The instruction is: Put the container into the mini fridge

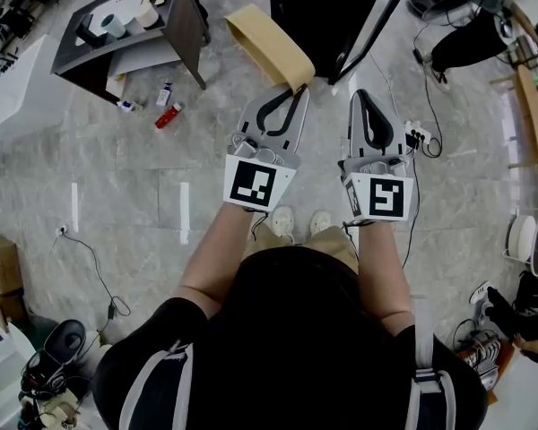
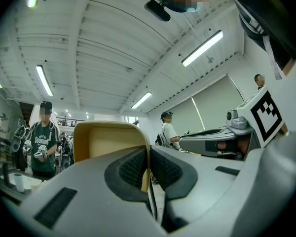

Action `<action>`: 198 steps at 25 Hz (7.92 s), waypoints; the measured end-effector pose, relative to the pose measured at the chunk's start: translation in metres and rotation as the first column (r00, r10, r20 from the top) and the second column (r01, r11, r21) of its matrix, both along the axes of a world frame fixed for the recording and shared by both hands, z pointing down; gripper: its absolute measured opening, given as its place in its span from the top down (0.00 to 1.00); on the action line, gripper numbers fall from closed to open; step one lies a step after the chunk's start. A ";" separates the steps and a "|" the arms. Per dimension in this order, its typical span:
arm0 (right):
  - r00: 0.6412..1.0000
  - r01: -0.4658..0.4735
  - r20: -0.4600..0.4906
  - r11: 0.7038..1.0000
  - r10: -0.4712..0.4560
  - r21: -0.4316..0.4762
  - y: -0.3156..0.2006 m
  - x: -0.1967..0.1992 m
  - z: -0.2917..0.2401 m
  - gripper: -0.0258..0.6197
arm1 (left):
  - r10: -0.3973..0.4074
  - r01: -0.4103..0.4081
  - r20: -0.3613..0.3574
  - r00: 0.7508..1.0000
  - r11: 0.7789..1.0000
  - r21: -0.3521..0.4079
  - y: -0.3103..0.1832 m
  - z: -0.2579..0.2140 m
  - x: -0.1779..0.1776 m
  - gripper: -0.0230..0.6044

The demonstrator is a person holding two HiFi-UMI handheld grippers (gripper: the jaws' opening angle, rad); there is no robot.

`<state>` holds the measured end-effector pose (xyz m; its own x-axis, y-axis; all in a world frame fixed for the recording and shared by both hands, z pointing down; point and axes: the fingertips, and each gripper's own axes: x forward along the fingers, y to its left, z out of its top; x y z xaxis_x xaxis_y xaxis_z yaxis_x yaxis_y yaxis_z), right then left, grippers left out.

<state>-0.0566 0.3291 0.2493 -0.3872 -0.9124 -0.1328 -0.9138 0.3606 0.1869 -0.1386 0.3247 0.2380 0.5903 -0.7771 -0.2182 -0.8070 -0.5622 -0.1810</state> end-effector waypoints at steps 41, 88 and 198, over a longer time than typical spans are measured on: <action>0.998 0.051 0.047 0.999 -0.052 0.017 -0.254 0.068 0.009 0.90 | -0.019 0.016 0.125 0.992 1.000 0.024 -0.244 0.022 0.069 0.91; 0.985 0.169 0.051 0.976 -0.163 -0.138 -0.577 0.139 0.090 0.90 | -0.017 0.059 0.214 0.977 0.980 -0.191 -0.552 0.129 0.162 0.91; 0.986 -0.039 0.135 0.912 0.103 -0.407 -0.682 0.188 0.231 0.90 | 0.661 -0.085 0.740 0.127 0.750 -0.656 -0.789 0.478 0.240 0.91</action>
<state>0.1314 -0.3530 0.4806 -0.3239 -0.9248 0.1994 -0.9456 0.3094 -0.1009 0.1015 -0.4638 0.7158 0.3565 -0.1976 0.9131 0.1237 -0.9588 -0.2558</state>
